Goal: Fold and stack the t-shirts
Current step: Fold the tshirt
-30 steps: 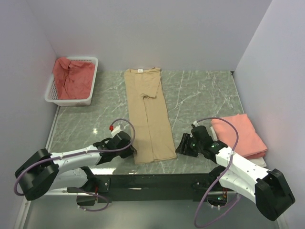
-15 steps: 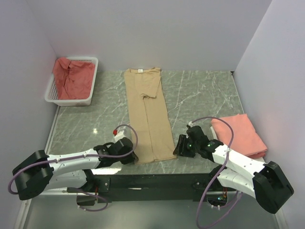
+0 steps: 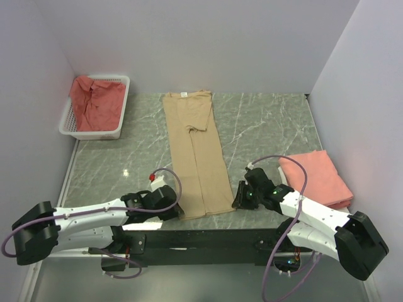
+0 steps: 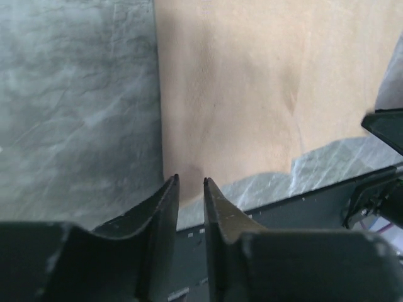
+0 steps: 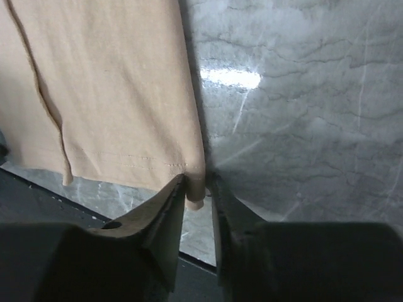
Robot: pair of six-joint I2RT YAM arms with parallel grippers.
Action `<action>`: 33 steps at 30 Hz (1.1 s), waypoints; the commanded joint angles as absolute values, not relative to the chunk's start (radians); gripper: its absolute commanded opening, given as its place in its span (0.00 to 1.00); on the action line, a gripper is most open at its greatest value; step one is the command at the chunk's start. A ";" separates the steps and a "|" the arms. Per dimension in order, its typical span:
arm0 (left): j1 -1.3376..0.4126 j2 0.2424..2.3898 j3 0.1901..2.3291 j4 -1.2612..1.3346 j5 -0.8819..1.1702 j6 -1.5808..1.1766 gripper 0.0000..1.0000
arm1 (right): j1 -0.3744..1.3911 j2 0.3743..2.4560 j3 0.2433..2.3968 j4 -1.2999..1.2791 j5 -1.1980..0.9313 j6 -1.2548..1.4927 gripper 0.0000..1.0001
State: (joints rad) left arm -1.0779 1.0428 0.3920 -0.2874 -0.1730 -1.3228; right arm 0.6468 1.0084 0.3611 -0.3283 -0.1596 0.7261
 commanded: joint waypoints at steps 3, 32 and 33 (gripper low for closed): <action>-1.085 0.942 0.428 -0.460 -0.184 -1.385 0.32 | 0.661 0.991 0.385 -0.364 -0.155 0.736 0.22; -1.085 0.972 0.242 -0.244 -0.144 -1.531 0.25 | 0.693 0.988 0.396 -0.342 -0.198 0.788 0.02; -1.085 0.974 0.247 -0.244 -0.144 -1.523 0.21 | 0.696 0.980 0.396 -0.342 -0.202 0.790 0.02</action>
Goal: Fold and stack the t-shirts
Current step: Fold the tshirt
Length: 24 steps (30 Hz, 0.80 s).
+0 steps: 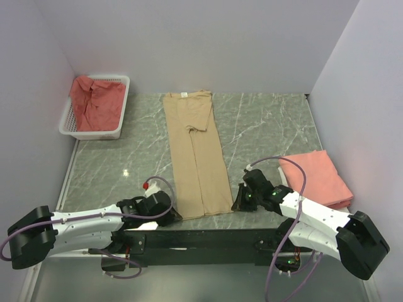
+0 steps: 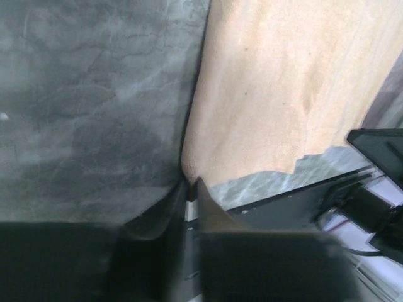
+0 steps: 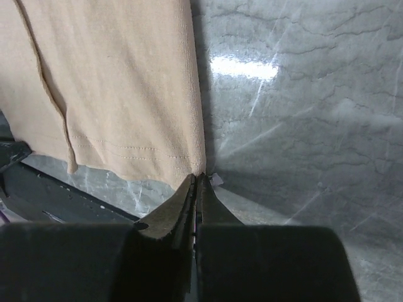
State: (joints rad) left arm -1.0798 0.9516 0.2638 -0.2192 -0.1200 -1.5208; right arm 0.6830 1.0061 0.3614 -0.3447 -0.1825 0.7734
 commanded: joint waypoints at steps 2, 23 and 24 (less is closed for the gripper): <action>-1.085 0.983 0.270 -0.245 -0.140 -1.485 0.01 | 0.703 0.970 0.400 -0.353 -0.202 0.798 0.01; -1.086 0.819 0.557 -0.563 -0.178 -1.241 0.00 | 0.848 0.871 0.564 -0.512 -0.112 0.830 0.00; -1.063 0.840 0.571 -0.528 -0.170 -1.186 0.00 | 0.845 0.908 0.598 -0.512 -0.074 0.796 0.00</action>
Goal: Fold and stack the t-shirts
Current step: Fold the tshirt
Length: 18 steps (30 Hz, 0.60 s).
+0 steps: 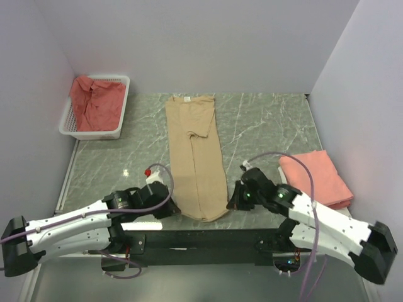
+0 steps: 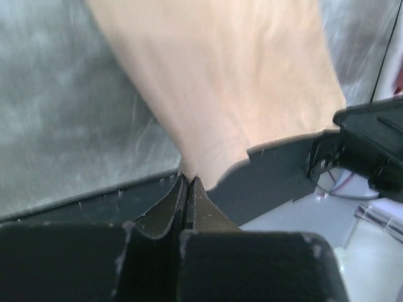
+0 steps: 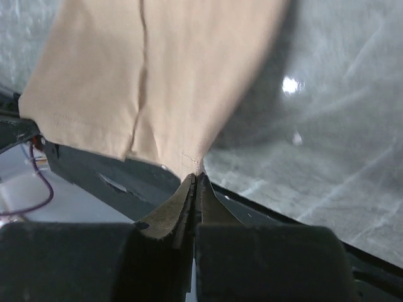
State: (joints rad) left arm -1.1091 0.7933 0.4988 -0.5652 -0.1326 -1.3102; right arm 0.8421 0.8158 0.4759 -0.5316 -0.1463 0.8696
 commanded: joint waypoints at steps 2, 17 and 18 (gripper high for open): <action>-0.956 0.915 0.617 -0.500 -0.144 -1.129 0.00 | 0.835 1.022 0.696 -0.503 -0.042 0.763 0.00; -0.601 1.459 1.000 -0.248 -0.118 -1.017 0.00 | 0.600 1.693 1.268 -0.374 -0.037 0.695 0.00; -0.594 1.480 1.018 -0.256 -0.124 -1.017 0.00 | 0.586 1.715 1.288 -0.371 -0.038 0.693 0.00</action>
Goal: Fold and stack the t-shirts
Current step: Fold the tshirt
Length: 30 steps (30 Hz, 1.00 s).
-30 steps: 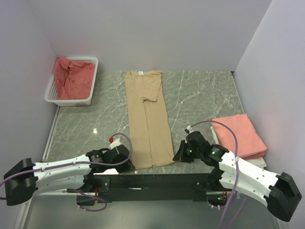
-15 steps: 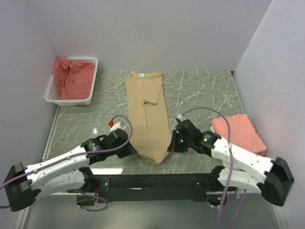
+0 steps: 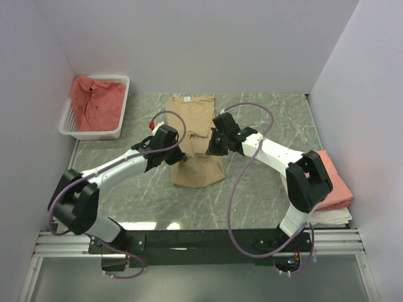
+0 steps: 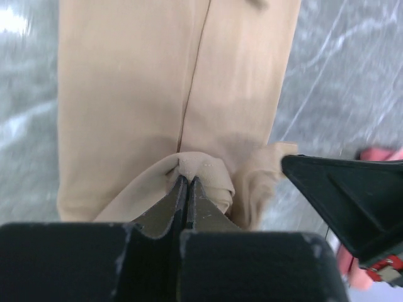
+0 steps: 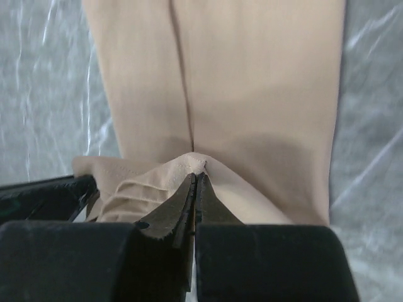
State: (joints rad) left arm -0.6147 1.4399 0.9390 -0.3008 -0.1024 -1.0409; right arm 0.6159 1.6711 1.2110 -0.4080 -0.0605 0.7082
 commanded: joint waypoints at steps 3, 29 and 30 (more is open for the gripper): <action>-0.560 1.558 1.072 -0.259 -0.130 -1.012 0.00 | 0.566 1.778 1.347 -0.362 -0.017 0.692 0.00; -0.342 1.839 1.255 -0.230 -0.011 -0.989 0.00 | 0.380 2.023 1.551 -0.342 -0.121 0.689 0.00; -0.341 1.842 1.258 -0.232 -0.009 -0.991 0.00 | 0.380 2.026 1.560 -0.342 -0.130 0.690 0.00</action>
State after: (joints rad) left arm -0.3485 1.8236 1.2022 -0.2523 -0.0261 -1.0069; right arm 0.3916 2.0270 1.5208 -0.3779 -0.1211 0.6899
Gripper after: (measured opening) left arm 0.016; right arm 0.008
